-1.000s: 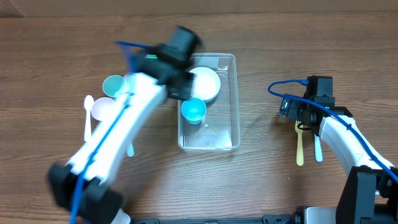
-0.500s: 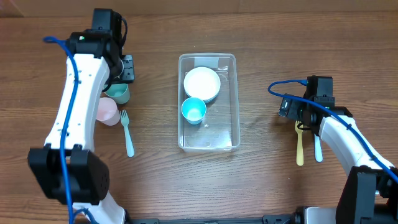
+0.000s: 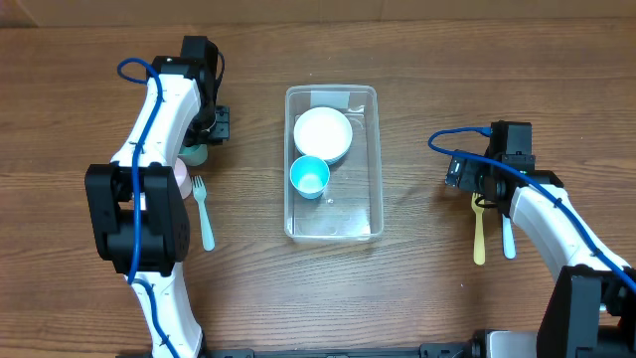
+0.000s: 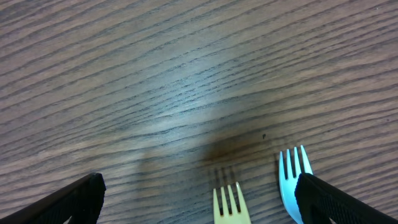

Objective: Pack container
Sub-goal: 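Grasp the teal cup with left gripper, then place the teal cup into the light-blue cup in the container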

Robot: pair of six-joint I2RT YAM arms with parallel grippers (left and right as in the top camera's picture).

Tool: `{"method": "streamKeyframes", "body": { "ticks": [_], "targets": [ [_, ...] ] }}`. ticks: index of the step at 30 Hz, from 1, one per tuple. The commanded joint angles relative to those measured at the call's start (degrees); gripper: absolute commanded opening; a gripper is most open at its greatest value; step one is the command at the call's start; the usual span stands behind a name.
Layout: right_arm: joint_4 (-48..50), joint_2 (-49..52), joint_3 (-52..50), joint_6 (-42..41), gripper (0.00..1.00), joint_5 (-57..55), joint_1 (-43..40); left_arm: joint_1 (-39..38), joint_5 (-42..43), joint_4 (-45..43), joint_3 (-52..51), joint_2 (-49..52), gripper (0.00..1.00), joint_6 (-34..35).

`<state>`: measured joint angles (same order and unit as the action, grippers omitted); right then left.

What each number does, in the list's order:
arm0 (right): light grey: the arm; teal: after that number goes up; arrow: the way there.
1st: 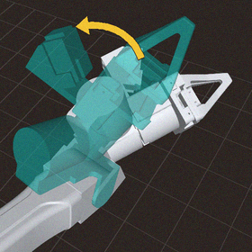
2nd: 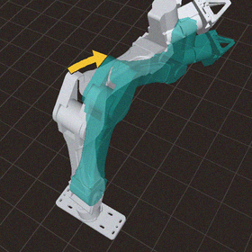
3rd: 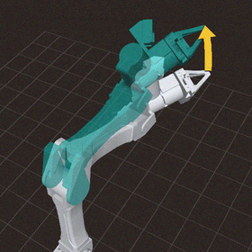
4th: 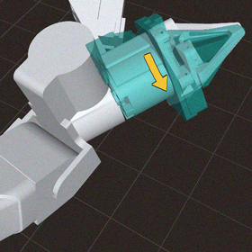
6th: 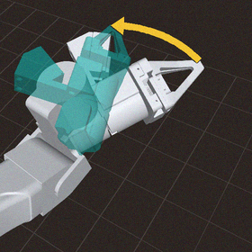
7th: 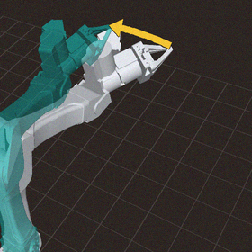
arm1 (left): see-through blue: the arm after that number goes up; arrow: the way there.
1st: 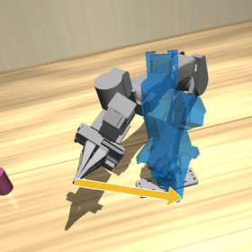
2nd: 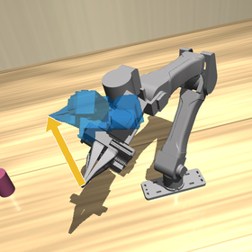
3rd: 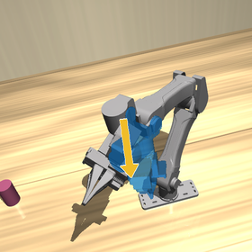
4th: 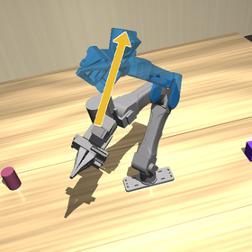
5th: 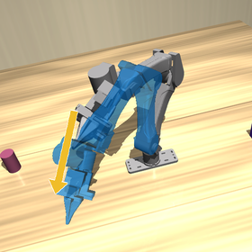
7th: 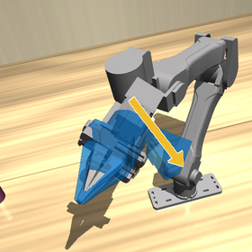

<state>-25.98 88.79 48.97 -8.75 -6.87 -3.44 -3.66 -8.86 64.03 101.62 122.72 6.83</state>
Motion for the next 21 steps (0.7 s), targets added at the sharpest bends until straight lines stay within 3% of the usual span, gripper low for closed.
{"method": "streamKeyframes", "body": {
  "ticks": [1,7,13,21],
  "targets": [
    [0.42,0.26,-0.04,0.07,1.0,-0.61,-0.22,0.33,-0.33,-0.13,-0.33,0.2,0.04,-0.87],
    [0.42,0.26,-0.04,0.07,1.0,-0.61,-0.22,0.33,-0.35,-0.7,0.15,0.17,0.04,-0.85],
    [0.42,0.26,-0.04,0.07,1.0,-0.61,-0.22,-0.66,1.03,2.73,8.96,-3.43,0.04,-0.44],
    [0.42,0.26,-0.04,0.07,1.0,-0.61,-0.22,-11.76,9.31,7.98,10.73,-18.49,0.04,-0.33]
  ]
}}
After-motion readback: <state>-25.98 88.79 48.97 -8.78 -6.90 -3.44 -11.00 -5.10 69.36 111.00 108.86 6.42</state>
